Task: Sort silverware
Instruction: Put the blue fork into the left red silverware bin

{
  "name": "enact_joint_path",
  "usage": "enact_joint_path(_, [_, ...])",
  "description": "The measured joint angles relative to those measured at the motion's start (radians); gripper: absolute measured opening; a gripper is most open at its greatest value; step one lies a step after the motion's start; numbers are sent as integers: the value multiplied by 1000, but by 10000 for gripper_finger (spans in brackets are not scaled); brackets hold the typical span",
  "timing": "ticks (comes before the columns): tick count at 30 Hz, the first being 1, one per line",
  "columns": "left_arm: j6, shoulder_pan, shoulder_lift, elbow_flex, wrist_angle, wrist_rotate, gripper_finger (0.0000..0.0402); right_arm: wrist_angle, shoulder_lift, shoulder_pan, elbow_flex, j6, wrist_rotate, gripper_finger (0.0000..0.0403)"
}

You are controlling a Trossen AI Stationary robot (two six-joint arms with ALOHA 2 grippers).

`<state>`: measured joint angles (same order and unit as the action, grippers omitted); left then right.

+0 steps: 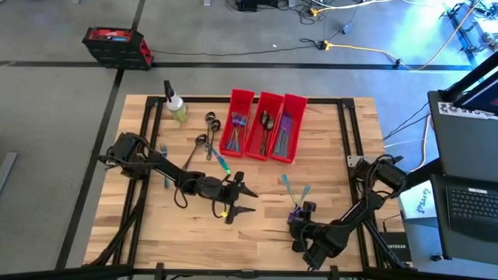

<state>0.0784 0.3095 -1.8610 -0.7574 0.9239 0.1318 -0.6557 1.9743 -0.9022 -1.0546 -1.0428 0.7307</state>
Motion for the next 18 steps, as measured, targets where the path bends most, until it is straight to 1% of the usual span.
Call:
enact_joint_path(8, [3,0,0,0,0,9,221,-14,0,1,0,14,-14,20])
enact_joint_path(10, [10,0,0,0,-1,11,221,-32,0,1,-14,18,-13,10])
enact_joint_path(15, [29,-3,0,0,-1,34,221,-95,5,1,-83,14,-27,6])
enact_joint_path(18, [20,-4,0,0,1,38,221,-103,5,1,-129,31,-26,3])
